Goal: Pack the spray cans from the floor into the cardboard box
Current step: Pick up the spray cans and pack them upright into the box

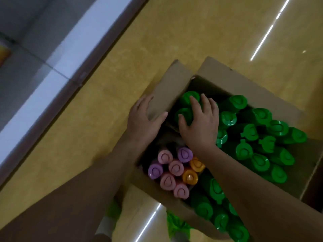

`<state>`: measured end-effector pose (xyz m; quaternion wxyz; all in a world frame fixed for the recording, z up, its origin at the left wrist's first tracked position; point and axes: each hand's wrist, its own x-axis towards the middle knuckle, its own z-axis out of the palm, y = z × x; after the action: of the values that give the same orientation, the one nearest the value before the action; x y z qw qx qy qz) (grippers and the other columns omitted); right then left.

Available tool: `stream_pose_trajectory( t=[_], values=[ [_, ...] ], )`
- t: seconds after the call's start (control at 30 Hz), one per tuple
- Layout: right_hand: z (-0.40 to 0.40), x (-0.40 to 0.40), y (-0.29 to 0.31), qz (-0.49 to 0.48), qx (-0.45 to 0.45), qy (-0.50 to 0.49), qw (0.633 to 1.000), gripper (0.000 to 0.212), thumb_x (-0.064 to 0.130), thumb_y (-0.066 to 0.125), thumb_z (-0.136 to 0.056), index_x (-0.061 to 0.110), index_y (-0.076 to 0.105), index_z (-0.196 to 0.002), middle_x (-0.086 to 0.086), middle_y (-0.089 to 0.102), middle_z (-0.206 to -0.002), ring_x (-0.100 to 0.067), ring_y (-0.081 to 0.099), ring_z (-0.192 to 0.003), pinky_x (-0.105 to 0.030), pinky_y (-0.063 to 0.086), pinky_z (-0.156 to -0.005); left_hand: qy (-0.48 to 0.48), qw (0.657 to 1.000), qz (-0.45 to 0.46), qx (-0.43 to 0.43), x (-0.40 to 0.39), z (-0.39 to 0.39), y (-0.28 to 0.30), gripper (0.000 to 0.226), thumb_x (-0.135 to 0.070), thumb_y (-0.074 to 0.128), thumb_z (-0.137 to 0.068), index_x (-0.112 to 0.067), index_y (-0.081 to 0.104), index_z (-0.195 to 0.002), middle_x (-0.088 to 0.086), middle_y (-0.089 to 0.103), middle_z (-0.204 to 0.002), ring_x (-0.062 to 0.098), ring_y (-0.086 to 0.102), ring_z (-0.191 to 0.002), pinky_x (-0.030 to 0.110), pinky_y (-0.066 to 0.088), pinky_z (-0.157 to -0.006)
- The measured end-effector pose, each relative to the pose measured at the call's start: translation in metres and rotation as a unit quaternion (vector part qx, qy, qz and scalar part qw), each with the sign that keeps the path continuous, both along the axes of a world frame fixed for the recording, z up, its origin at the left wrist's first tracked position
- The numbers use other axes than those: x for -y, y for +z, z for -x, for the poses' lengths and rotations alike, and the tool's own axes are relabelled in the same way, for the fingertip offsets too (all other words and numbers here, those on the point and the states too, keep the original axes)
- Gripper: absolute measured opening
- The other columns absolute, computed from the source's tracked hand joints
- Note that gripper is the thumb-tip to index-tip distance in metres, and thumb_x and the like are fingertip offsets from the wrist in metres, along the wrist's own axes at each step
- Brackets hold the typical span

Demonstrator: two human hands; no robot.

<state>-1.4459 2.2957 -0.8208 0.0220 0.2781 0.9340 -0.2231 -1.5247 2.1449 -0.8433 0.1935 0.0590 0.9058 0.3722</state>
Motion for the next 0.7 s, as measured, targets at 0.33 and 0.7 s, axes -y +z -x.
stream_pose_trajectory(
  t=[0.33, 0.7],
  values=[
    [-0.044, 0.195, -0.019, 0.035, 0.072, 0.249, 0.965, 0.068, 0.044, 0.059, -0.089, 0.024, 0.036, -0.150, -0.011, 0.029, -0.159, -0.036, 0.020, -0.146, -0.047, 0.019, -0.118, 0.149, 0.986, 0.075, 0.002, 0.223, -0.111, -0.019, 0.069, -0.051, 0.066, -0.088, -0.026, 0.042, -0.147, 0.000, 0.033, -0.157, 0.023, 0.025, -0.146, 0.047, 0.030, -0.115],
    [-0.149, 0.499, -0.035, 0.017, 0.090, 0.494, 0.864, 0.071, 0.048, 0.061, -0.089, 0.024, 0.036, -0.150, -0.014, 0.030, -0.158, -0.036, 0.021, -0.146, -0.050, 0.026, -0.116, 0.370, 0.917, 0.140, 0.043, 0.516, -0.299, -0.018, 0.072, -0.047, 0.066, -0.087, -0.022, 0.039, -0.149, 0.010, 0.032, -0.159, 0.031, 0.023, -0.147, 0.050, 0.029, -0.116]
  ],
)
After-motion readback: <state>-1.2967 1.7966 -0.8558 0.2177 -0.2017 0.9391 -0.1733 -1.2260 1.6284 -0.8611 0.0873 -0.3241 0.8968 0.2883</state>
